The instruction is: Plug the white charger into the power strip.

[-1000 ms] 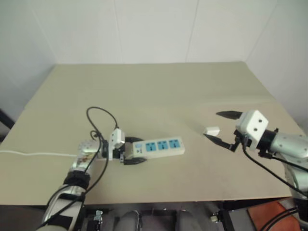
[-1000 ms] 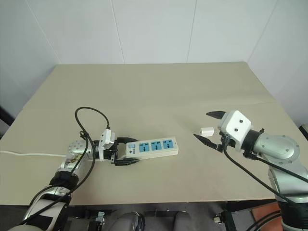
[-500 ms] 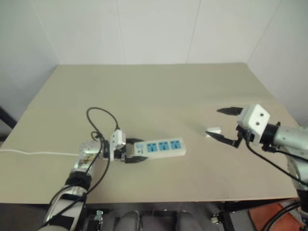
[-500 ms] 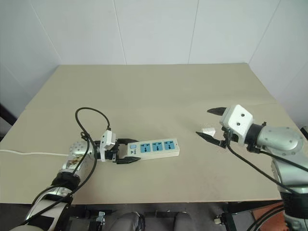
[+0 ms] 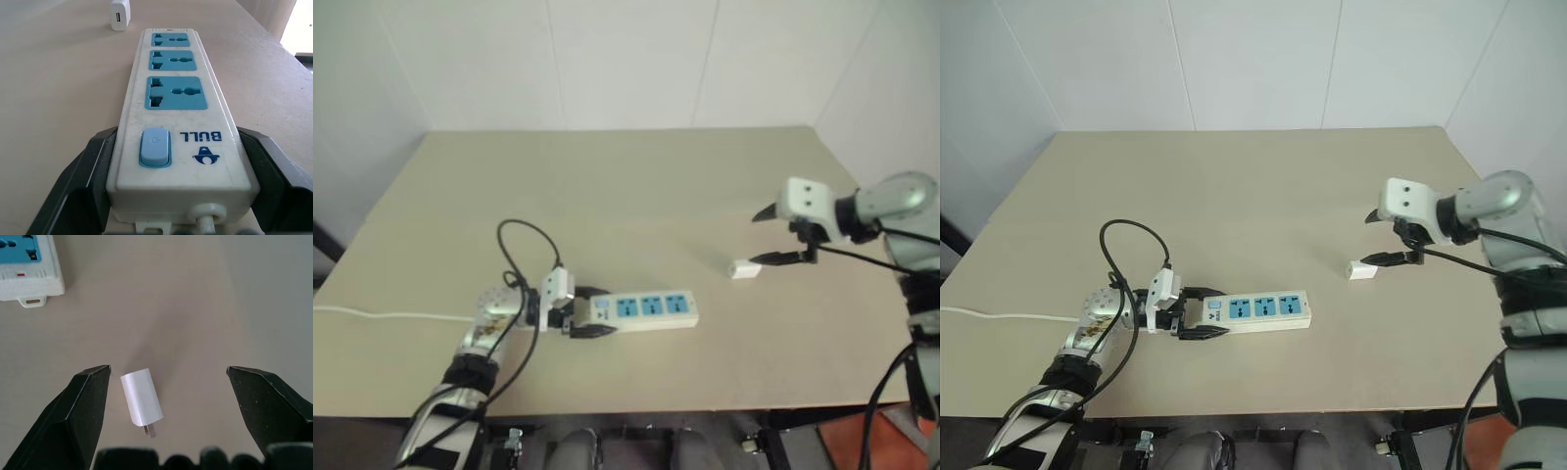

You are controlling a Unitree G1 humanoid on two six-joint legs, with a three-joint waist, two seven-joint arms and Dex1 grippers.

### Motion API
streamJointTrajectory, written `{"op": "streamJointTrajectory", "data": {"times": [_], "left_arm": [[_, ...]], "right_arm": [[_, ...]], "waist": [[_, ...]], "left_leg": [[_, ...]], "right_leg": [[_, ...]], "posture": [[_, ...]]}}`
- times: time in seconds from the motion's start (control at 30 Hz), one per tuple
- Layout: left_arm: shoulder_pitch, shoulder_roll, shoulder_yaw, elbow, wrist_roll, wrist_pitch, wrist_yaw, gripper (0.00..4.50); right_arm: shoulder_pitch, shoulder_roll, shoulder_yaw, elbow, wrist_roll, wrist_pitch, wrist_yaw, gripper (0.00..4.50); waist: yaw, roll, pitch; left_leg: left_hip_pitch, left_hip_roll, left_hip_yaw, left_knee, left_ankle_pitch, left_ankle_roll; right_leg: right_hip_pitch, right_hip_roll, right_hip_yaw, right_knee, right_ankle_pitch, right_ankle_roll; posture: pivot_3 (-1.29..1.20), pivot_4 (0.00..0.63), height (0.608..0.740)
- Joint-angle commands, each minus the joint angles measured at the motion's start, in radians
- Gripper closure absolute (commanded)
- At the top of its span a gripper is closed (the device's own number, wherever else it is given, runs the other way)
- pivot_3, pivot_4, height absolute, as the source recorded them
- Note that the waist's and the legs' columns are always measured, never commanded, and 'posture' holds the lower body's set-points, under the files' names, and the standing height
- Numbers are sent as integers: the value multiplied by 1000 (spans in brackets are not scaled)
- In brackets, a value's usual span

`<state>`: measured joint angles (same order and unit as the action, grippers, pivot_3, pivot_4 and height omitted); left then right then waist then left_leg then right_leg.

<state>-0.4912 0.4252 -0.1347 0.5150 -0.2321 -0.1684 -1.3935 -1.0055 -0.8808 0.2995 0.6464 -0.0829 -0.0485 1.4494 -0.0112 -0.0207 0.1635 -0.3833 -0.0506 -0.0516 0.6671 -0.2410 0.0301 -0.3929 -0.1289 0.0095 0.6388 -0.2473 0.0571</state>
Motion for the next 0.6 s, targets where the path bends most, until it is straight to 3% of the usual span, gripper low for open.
{"op": "streamJointTrajectory", "data": {"times": [0.03,0.3,0.6], "left_arm": [[29,0,-51,5,46,26,8,1228],[50,2,-48,-29,50,32,58,1228],[107,19,-45,-121,44,70,109,1228]], "right_arm": [[-98,40,77,138,-101,-49,59,0],[-249,197,217,433,-310,-123,-46,0],[-280,294,269,595,-428,-166,-156,0]], "waist": [[1,0,0],[0,1,0],[-3,1,-1]], "left_leg": [[-1,-1,0,0,0,0],[-2,-2,0,0,0,-1],[-4,-3,0,0,1,-2]], "right_leg": [[-1,0,0,0,0,0],[-5,-1,1,3,0,0],[-10,-1,3,6,0,0]], "posture": [[0,150,740],[0,150,740],[0,150,740]]}}
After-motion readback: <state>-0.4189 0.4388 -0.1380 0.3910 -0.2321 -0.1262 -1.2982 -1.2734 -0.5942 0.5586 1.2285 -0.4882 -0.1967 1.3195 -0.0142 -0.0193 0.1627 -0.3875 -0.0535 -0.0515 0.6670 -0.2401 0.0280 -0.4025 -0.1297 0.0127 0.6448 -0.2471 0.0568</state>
